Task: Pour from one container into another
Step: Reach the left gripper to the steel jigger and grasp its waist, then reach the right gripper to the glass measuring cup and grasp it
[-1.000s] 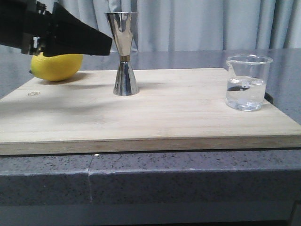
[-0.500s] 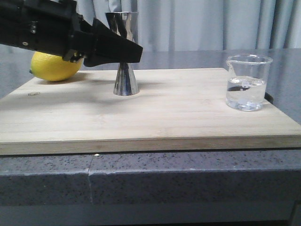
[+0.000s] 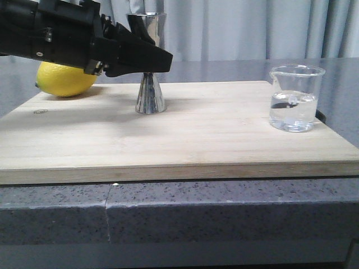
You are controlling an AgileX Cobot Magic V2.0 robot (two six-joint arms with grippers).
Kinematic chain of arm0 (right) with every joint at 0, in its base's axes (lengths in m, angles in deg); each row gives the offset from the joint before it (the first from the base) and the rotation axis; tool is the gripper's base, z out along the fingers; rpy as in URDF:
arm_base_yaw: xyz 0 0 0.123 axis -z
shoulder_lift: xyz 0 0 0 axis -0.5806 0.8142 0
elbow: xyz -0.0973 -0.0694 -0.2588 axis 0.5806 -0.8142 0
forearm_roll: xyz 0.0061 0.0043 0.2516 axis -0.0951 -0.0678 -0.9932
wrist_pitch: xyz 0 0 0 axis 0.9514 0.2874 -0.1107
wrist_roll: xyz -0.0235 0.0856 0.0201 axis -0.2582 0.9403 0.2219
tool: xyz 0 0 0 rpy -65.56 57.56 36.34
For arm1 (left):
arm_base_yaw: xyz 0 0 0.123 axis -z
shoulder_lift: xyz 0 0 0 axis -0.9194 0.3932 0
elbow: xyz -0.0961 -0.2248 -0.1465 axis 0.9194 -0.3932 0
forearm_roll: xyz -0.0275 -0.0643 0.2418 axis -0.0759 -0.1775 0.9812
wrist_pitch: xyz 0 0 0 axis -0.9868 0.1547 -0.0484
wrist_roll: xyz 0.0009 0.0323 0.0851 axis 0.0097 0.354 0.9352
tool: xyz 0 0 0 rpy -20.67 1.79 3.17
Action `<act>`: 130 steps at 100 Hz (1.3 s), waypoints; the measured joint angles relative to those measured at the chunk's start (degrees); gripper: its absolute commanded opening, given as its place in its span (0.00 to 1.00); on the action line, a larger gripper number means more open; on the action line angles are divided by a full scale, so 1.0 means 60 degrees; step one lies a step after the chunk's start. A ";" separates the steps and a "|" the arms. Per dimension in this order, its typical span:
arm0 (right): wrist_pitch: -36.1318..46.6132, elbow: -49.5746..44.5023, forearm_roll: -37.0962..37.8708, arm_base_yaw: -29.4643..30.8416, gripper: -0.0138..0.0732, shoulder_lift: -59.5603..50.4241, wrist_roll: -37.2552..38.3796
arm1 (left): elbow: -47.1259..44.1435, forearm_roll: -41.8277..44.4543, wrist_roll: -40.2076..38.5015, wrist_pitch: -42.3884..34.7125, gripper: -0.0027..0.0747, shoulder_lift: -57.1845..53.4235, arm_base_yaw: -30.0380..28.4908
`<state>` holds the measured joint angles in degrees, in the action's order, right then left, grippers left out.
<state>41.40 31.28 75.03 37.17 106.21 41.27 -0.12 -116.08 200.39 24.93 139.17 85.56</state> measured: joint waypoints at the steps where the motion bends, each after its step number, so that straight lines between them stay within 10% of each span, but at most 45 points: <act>1: 0.0000 0.0000 0.0000 -0.0012 0.88 0.0000 0.0000 | 0.0000 0.0000 0.0000 0.0021 0.26 0.0000 0.0000; 52: 0.0135 0.0000 -0.0451 -0.0243 0.88 0.0000 -0.0473 | 0.0000 0.0019 0.0000 0.1516 0.23 0.0014 0.0000; 130: 0.2536 -0.0043 -0.0994 -0.4632 0.88 0.1964 -0.1222 | 0.0000 0.0032 0.0000 0.1625 0.23 0.0014 0.0000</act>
<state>56.62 31.03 69.07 9.38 117.99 33.94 -0.12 -115.89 200.39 34.67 139.26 85.56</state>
